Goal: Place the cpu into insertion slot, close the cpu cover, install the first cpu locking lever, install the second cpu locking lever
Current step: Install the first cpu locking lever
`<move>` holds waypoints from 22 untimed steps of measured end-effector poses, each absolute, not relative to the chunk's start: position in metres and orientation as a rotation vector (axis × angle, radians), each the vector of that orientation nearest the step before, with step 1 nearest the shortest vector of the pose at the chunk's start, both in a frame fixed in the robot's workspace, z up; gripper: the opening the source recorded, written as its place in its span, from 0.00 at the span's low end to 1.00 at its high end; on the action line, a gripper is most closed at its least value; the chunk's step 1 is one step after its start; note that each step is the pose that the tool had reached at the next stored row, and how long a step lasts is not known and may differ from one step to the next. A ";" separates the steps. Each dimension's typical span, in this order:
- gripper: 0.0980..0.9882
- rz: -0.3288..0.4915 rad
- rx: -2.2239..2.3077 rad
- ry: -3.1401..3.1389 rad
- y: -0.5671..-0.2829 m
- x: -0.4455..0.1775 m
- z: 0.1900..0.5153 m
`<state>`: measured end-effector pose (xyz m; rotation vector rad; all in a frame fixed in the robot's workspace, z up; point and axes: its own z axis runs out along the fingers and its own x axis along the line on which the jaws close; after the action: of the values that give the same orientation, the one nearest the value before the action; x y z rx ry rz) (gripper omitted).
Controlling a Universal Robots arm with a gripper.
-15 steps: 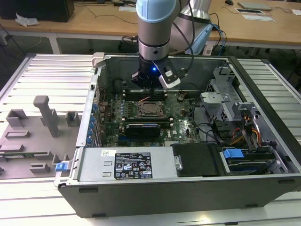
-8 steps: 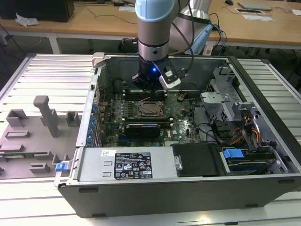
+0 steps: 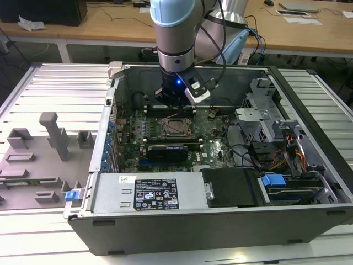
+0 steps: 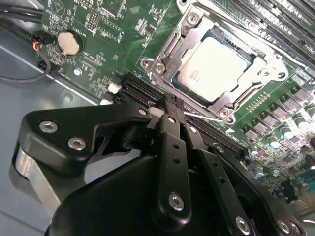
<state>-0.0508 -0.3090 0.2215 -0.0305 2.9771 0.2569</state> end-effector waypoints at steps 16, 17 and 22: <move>0.01 0.242 0.091 2.966 -0.303 -0.054 0.213; 0.01 0.242 0.091 2.966 -0.303 -0.054 0.213; 0.01 0.232 0.088 2.952 -0.302 -0.054 0.213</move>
<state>-0.0545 -0.3025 0.2127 0.0881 2.9518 0.2318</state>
